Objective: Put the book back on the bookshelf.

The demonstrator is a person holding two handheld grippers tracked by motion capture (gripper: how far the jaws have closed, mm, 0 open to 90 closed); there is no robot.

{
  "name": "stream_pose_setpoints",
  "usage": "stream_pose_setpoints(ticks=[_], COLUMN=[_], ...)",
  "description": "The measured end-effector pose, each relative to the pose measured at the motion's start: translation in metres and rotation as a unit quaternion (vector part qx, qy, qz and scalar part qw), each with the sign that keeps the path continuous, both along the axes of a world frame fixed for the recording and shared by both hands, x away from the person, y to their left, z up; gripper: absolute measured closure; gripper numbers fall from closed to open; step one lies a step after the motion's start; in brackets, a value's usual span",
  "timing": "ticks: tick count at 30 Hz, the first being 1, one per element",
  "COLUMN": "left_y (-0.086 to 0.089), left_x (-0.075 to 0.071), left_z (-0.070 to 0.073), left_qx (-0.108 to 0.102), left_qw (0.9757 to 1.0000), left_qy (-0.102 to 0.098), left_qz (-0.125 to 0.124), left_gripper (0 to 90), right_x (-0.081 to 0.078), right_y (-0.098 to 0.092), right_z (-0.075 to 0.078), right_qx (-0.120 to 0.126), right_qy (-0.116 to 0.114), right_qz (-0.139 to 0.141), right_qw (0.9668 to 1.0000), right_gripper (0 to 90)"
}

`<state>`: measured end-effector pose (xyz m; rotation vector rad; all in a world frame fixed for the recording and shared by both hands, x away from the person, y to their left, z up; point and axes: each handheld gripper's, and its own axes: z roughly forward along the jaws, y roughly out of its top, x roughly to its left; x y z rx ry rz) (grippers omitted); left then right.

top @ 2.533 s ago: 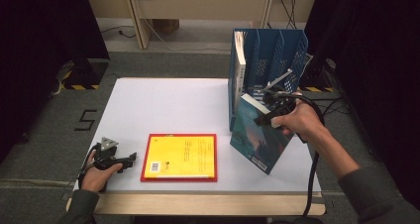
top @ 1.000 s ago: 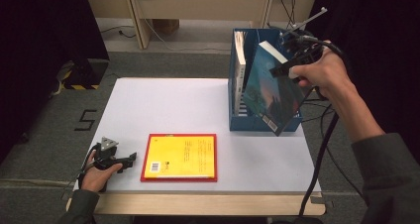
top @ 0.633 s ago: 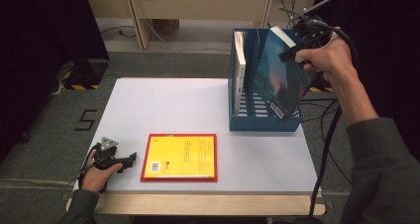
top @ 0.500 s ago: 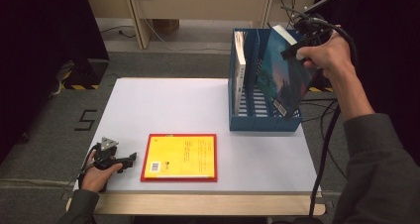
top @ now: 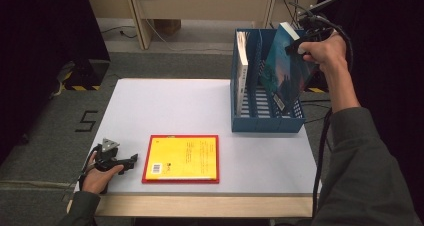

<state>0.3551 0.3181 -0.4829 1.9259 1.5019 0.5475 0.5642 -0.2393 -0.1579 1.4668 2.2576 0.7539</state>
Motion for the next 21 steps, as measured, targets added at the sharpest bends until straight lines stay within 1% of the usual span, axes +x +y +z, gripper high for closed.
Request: stream_pose_setpoints(ticks=[1,2,3,6,8,9,13,16,20,21], left_y=[0.0,0.0,0.0,0.0,0.0,0.0,0.0,0.0,0.0,0.0], left_x=[0.0,0.0,0.0,0.0,0.0,0.0,0.0,0.0,0.0,0.0], left_z=[0.0,0.0,0.0,0.0,0.0,0.0,0.0,0.0,0.0,0.0], left_qx=[0.0,0.0,0.0,0.001,0.001,0.001,0.0,0.0,0.0,0.0], left_qw=[1.0,1.0,1.0,1.0,1.0,1.0,1.0,1.0,1.0,1.0], left_qy=[0.0,0.0,0.0,-0.001,-0.001,-0.001,0.0,0.0,0.0,0.0], left_qz=[0.0,0.0,0.0,0.0,0.0,0.0,0.0,0.0,0.0,0.0], left_gripper=[13.9,13.9,13.9,13.8,13.8,13.8,13.8,13.9,13.8,13.8], right_x=[0.004,0.004,0.007,0.01,0.014,0.018,0.022,0.029,0.037,0.042], right_y=[-0.002,-0.002,-0.002,-0.001,0.0,0.001,0.003,0.005,0.009,0.011], right_z=[-0.003,-0.003,-0.007,-0.011,-0.013,-0.016,-0.019,-0.022,-0.026,-0.028], right_qx=[0.005,0.005,0.006,0.003,0.005,0.007,0.017,0.025,0.027,0.026], right_qy=[0.001,0.001,0.006,0.01,0.016,0.015,0.016,0.019,0.02,0.021], right_qz=[-0.005,-0.005,-0.01,-0.007,-0.012,-0.017,-0.019,-0.031,-0.038,-0.045], right_qw=[1.0,1.0,0.9999,0.9999,0.9998,0.9997,0.9996,0.999,0.9987,0.9984], right_gripper=[73.8,73.8,73.8,73.8,73.7,73.8,73.8,73.7,73.6,73.6])
